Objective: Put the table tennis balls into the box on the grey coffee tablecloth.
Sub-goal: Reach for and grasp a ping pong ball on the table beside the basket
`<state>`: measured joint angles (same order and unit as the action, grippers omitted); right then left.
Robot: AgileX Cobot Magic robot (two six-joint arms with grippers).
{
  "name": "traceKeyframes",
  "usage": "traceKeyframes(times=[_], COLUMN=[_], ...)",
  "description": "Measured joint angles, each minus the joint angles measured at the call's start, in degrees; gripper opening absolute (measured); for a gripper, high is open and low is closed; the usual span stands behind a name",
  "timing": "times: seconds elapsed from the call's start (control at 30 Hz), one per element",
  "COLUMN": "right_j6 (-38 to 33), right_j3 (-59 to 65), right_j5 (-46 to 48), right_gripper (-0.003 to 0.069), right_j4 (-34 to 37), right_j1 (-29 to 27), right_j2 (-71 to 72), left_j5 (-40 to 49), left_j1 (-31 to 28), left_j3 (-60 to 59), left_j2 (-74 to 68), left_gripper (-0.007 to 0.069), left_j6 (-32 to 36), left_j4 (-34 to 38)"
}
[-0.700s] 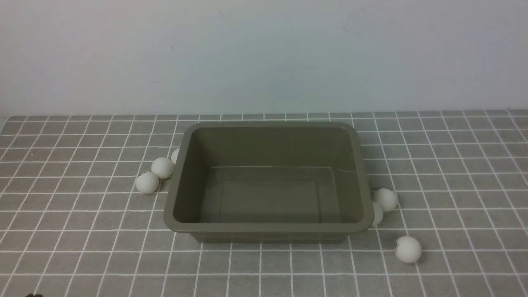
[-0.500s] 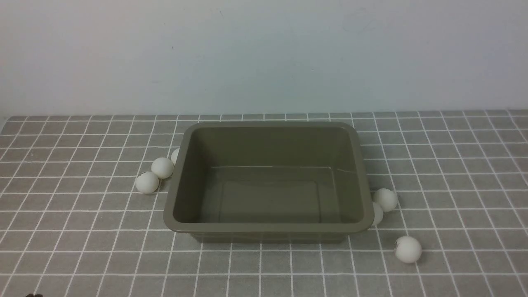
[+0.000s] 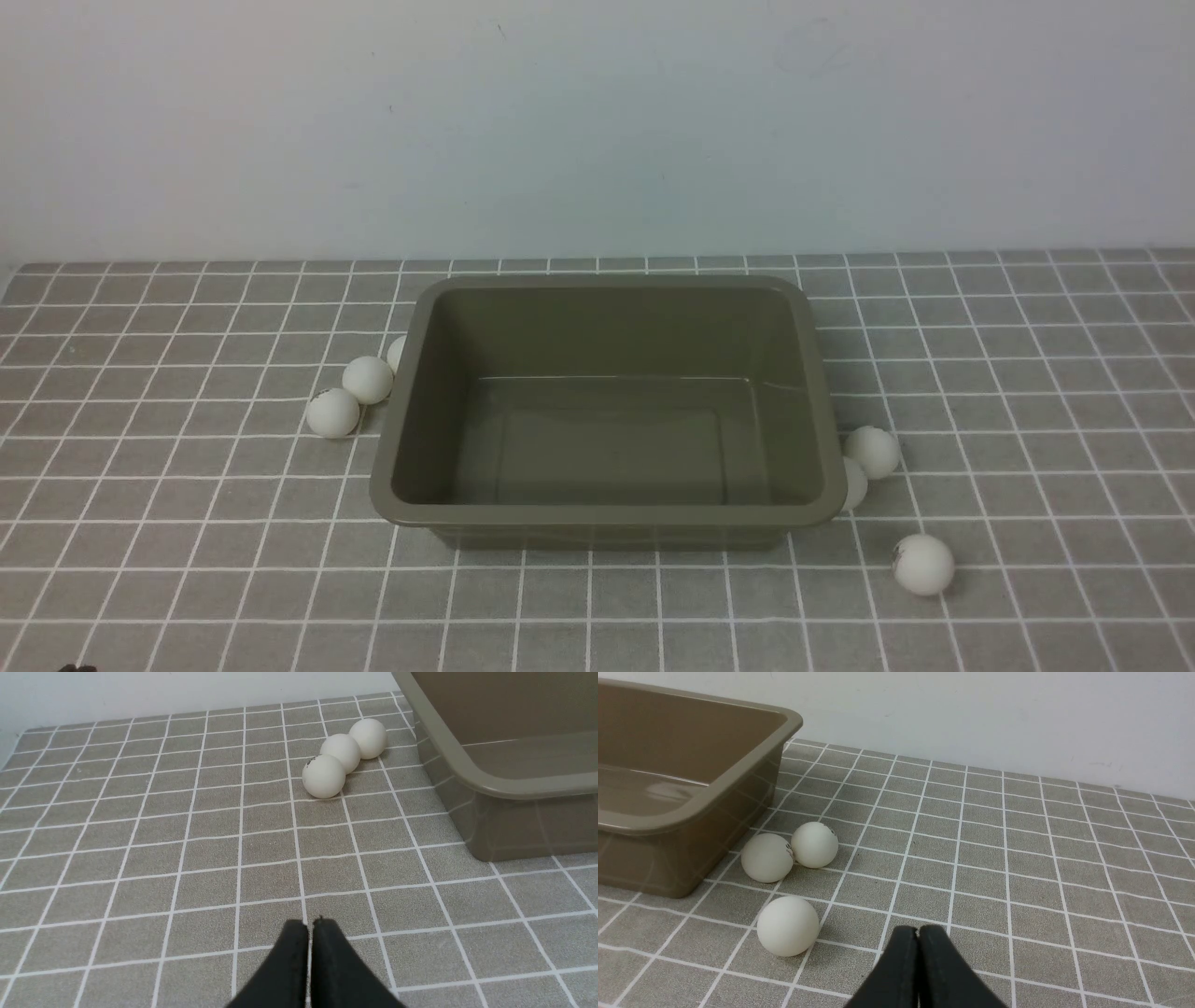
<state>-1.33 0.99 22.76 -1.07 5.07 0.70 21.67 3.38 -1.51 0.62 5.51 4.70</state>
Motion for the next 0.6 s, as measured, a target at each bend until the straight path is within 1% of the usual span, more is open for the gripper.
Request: traceKeyframes(times=[0.23,0.37,0.43,0.6], right_j6=[0.0,0.0,0.0,0.0], right_j3=[0.0,0.0,0.0,0.0], right_j5=[0.0,0.0,0.0,0.0], right_gripper=[-0.001,-0.001,-0.001,-0.001], right_j4=[0.0,0.0,0.0,-0.05], right_j1=[0.0,0.0,0.0,0.0], right_j2=[0.0,0.0,0.0,0.0], left_j5=[0.0,-1.13,-3.31,-13.48], left_j1=[0.0,0.0,0.0,0.0], left_j3=[0.0,-0.07,-0.18,-0.18], left_j2=[0.0,0.0,0.0,0.0], left_gripper=[-0.0005,-0.0005,-0.0005,-0.0005], left_j6=[0.0,0.29,-1.42,-9.14], left_j4=[-0.55,-2.25,0.11,14.61])
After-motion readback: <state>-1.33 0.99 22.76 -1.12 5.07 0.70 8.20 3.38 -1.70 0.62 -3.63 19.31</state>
